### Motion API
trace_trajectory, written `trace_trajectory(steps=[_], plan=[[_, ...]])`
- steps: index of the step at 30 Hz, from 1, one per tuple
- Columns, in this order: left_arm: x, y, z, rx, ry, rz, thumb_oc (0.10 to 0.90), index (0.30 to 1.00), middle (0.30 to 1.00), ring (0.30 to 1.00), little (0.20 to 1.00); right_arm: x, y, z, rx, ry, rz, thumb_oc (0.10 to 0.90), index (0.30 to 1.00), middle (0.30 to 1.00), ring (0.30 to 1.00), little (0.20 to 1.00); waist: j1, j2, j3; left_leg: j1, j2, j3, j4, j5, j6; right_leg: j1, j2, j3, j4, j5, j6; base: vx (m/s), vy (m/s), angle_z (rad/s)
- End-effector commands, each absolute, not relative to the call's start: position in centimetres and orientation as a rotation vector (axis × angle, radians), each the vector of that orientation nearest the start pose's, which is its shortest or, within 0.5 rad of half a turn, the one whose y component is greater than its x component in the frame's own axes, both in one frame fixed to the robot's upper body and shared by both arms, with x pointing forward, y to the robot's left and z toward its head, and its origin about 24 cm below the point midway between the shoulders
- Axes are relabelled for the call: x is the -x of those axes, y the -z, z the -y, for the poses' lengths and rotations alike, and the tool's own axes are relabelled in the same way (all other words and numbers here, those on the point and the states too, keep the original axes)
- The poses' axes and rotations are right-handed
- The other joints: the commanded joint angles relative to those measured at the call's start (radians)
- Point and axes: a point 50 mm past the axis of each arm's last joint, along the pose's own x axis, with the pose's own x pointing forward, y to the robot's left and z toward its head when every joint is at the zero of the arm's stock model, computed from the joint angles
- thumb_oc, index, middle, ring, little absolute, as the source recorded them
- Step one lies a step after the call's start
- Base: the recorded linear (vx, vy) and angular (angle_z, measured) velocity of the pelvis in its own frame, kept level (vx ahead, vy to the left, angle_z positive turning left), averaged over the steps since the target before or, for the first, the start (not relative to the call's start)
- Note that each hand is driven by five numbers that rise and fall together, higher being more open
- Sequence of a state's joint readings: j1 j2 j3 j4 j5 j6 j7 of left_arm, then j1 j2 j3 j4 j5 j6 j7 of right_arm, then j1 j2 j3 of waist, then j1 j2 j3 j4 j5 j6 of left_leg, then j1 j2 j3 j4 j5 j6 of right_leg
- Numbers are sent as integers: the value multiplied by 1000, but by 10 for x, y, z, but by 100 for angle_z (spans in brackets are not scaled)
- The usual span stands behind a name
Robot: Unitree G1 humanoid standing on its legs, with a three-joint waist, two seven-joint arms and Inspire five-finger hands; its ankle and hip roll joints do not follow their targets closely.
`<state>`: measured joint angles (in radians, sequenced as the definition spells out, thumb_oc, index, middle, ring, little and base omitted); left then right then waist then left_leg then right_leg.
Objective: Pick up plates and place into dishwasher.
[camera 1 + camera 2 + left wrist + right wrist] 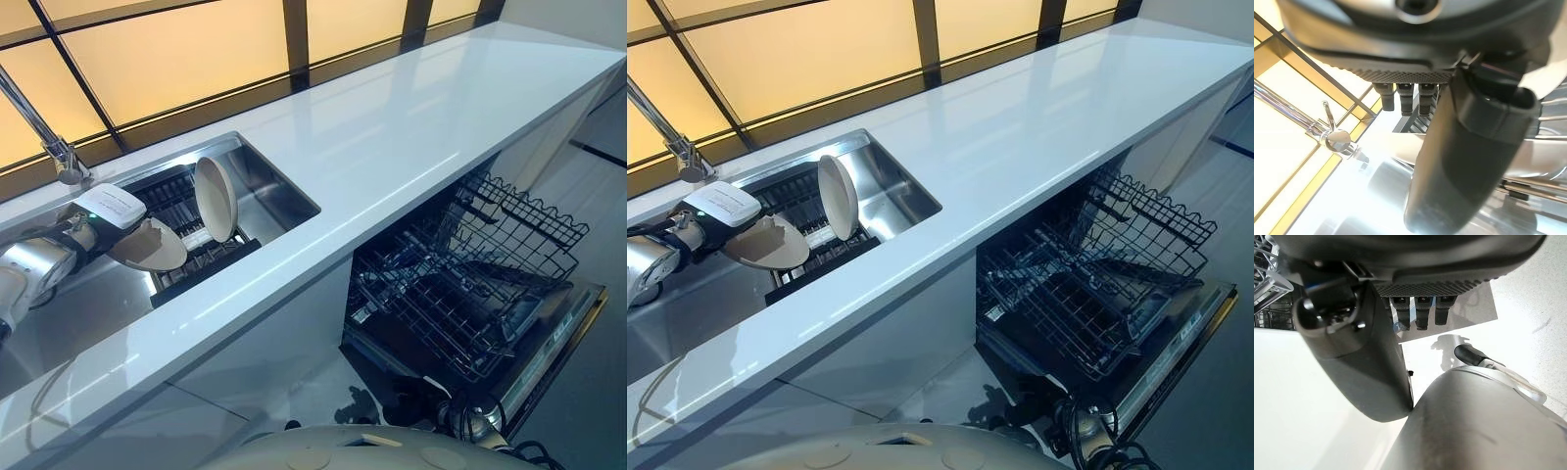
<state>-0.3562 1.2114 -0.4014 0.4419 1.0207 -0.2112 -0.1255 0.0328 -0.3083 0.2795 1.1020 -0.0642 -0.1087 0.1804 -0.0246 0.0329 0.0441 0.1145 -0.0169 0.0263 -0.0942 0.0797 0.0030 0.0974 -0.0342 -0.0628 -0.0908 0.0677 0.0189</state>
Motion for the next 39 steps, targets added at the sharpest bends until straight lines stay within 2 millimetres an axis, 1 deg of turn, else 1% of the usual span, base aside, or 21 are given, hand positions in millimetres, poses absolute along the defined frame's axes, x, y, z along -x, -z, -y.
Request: trace_trajectory(steps=[1, 3, 4, 7, 13, 20, 22, 24, 26, 29, 32, 35, 39], plan=[[-308, -188, -365, -2289, 13, -326, 380, 540, 540, 540, 480, -108, 144, 252, 481, -340, -1096, 800, 900, 900, 900, 900, -18, 37, 10, 15, -55, 40, 9, -143, 23, -16, 20, 3, 50, -81, 74, 0, 0, 0], [-308, -185, -369, -2290, 5, -370, 114, 312, 312, 312, 214, -110, 144, 251, 481, -343, -1094, 800, 900, 900, 900, 900, -21, 36, 10, 15, -55, 42, 8, -143, 22, -15, 21, 6, 48, -82, 74, 1, 3, -3], [-308, -183, -371, -2291, 0, -383, 100, 300, 300, 300, 200, -110, 144, 252, 481, -345, -1094, 800, 900, 900, 900, 900, -21, 36, 9, 15, -54, 43, 8, -142, 21, -15, 22, 7, 47, -81, 73, -1, 3, -8], [-308, -179, -373, -2294, -18, -382, 100, 300, 300, 300, 200, -110, 144, 252, 483, -348, -1097, 800, 900, 900, 900, 900, -23, 35, 9, 15, -54, 46, 8, -142, 21, -14, 24, 9, 43, -80, 73, -6, -1, -11], [-313, -188, -367, -2253, -94, -282, 100, 300, 300, 300, 200, -109, 144, 254, 481, -343, -1104, 800, 900, 900, 900, 900, -20, 31, 8, 14, -52, 44, 9, -140, 17, -11, 25, 6, 42, -82, 71, -12, -12, -5], [-317, -210, -348, -2091, -193, 31, 100, 300, 300, 300, 200, -110, 145, 248, 481, -351, -1082, 800, 900, 900, 900, 900, -10, 26, 3, 12, -51, 35, 8, -137, 13, -5, 25, -2, 40, -86, 67, 0, 0, 0], [-317, -215, -343, -2039, -218, 109, 100, 300, 300, 300, 200, -113, 144, 246, 476, -350, -1058, 800, 900, 900, 900, 900, -7, 26, 2, 13, -50, 33, 7, -138, 12, -3, 25, -5, 40, -87, 66, 0, 0, 0], [-315, -221, -338, -1990, -246, 186, 100, 300, 300, 300, 200, -120, 141, 243, 459, -344, -1004, 800, 900, 900, 900, 900, -4, 25, 1, 14, -49, 31, 7, -139, 11, 0, 25, -9, 39, -89, 65, 0, 0, 0], [-311, -231, -334, -1944, -281, 255, 100, 300, 300, 300, 200, -136, 132, 233, 444, -345, -894, 800, 900, 900, 900, 900, 0, 23, 1, 14, -49, 26, 7, -138, 10, 1, 25, -9, 38, -89, 63, -28, -2, 4], [-305, -238, -334, -1896, -336, 321, 100, 300, 300, 300, 200, -160, 115, 218, 406, -348, -734, 800, 900, 900, 900, 900, -3, 19, 1, 14, -49, 21, 7, -138, 11, 3, 24, -7, 36, -87, 62, -31, -8, 7], [-297, -248, -336, -1850, -409, 380, 100, 300, 300, 300, 200, -184, 88, 198, 323, -327, -560, 800, 900, 900, 900, 900, -10, 15, -1, 12, -49, 20, 7, -138, 9, 1, 23, -4, 33, -85, 63, -42, -10, 1], [-291, -257, -338, -1811, -476, 434, 100, 300, 300, 300, 200, -198, 65, 186, 216, -302, -433, 800, 900, 900, 900, 900, -16, 11, -4, 11, -49, 22, 7, -137, 8, -1, 22, 0, 31, -81, 63, -36, -10, -1], [-283, -265, -340, -1770, -548, 504, 100, 300, 300, 300, 200, -212, 37, 178, 70, -256, -299, 800, 900, 900, 900, 900, -18, 9, -10, 10, -46, 29, 7, -136, 6, -3, 19, 0, 26, -77, 66, -19, -9, -3]])
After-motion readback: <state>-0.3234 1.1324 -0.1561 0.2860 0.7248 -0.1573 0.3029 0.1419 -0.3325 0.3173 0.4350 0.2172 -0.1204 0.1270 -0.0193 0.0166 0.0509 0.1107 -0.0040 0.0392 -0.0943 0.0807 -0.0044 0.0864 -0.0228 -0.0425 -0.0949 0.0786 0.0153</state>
